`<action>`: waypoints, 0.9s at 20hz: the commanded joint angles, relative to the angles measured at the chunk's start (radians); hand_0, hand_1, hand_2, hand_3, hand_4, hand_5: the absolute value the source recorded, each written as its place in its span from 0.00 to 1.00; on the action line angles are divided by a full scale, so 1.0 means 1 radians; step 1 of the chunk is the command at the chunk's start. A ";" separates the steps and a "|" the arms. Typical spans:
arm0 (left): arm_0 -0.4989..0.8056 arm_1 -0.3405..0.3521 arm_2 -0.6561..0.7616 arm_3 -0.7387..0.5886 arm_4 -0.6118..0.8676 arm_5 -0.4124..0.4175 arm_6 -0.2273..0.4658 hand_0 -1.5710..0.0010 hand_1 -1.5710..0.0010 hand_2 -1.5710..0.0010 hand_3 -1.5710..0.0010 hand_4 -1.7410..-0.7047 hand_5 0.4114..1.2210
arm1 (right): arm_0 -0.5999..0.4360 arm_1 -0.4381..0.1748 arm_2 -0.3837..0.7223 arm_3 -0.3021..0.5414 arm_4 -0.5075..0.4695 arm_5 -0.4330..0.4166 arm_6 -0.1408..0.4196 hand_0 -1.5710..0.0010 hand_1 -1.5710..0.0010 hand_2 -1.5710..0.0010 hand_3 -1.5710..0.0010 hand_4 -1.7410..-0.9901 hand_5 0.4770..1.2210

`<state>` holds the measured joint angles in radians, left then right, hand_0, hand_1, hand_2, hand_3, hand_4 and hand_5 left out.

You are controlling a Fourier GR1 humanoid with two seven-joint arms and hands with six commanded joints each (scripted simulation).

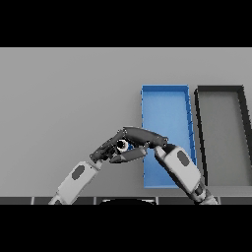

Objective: Pick up the blue pipe and place it into the blue bin.

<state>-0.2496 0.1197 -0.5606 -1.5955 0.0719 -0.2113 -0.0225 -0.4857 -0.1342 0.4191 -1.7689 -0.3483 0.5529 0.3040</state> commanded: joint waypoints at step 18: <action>-0.028 0.090 -0.011 0.018 -0.158 -0.063 -0.002 0.94 0.94 0.95 0.94 0.81 0.35 | 0.006 0.035 -0.008 -0.041 0.031 0.007 0.004 0.00 0.00 0.00 0.00 0.33 1.00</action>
<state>-0.2780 0.2096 -0.5716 -1.5777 -0.0863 -0.2745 -0.0246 -0.4798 -0.0991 0.4104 -1.8097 -0.3167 0.5603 0.3068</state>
